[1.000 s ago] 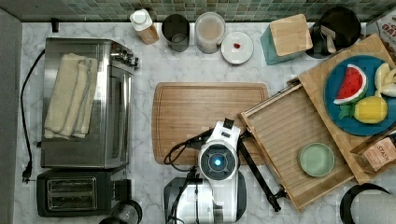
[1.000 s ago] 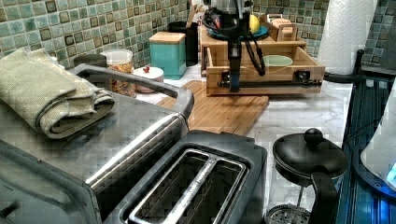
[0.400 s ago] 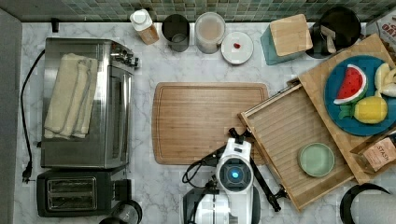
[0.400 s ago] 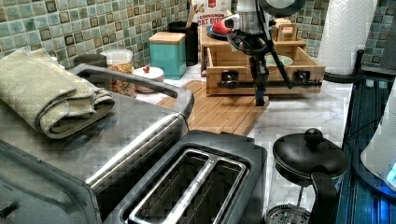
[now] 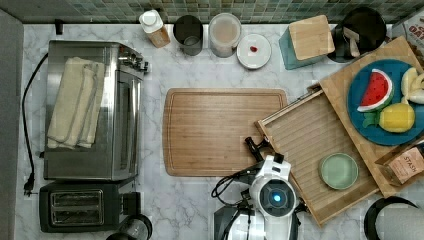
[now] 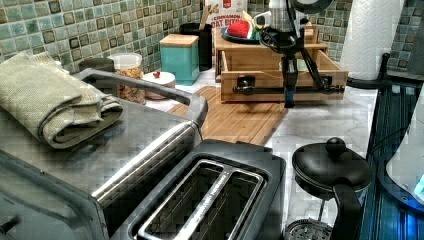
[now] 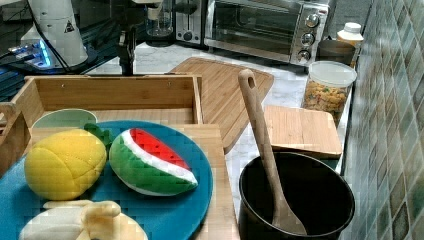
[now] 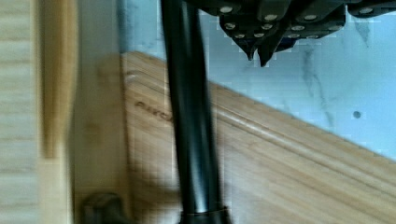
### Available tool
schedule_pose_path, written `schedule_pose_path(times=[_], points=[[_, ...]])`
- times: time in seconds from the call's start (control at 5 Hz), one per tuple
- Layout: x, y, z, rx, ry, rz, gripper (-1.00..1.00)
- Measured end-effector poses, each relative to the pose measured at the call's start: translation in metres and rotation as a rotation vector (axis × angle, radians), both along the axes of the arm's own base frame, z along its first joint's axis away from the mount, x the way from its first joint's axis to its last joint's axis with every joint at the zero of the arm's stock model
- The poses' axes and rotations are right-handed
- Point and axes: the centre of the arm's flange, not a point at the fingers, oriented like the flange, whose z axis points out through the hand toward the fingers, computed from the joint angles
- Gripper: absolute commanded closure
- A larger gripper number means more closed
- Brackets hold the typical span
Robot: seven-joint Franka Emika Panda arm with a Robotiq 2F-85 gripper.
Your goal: Close the drawer.
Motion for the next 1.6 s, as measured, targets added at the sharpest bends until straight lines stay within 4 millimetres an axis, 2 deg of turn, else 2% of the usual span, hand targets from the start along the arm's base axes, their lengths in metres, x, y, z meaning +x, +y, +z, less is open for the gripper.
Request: schedule_pose_path(times=[0.2, 0.4, 0.6, 0.8, 1.0, 1.2, 1.6], points=[[0.003, -0.008, 0.015, -0.014, -0.038, -0.006, 1.0], [0.01, -0.008, 0.016, -0.02, -0.09, 0.034, 1.0], [0.011, -0.013, 0.005, -0.009, -0.075, 0.145, 1.0], [0.013, -0.019, 0.0, 0.003, -0.065, 0.158, 1.0], [0.016, -0.021, 0.002, -0.001, -0.07, 0.161, 1.0], [0.019, -0.03, 0.005, -0.001, -0.071, 0.176, 1.0], [0.031, -0.061, 0.01, -0.016, -0.095, 0.153, 1.0]])
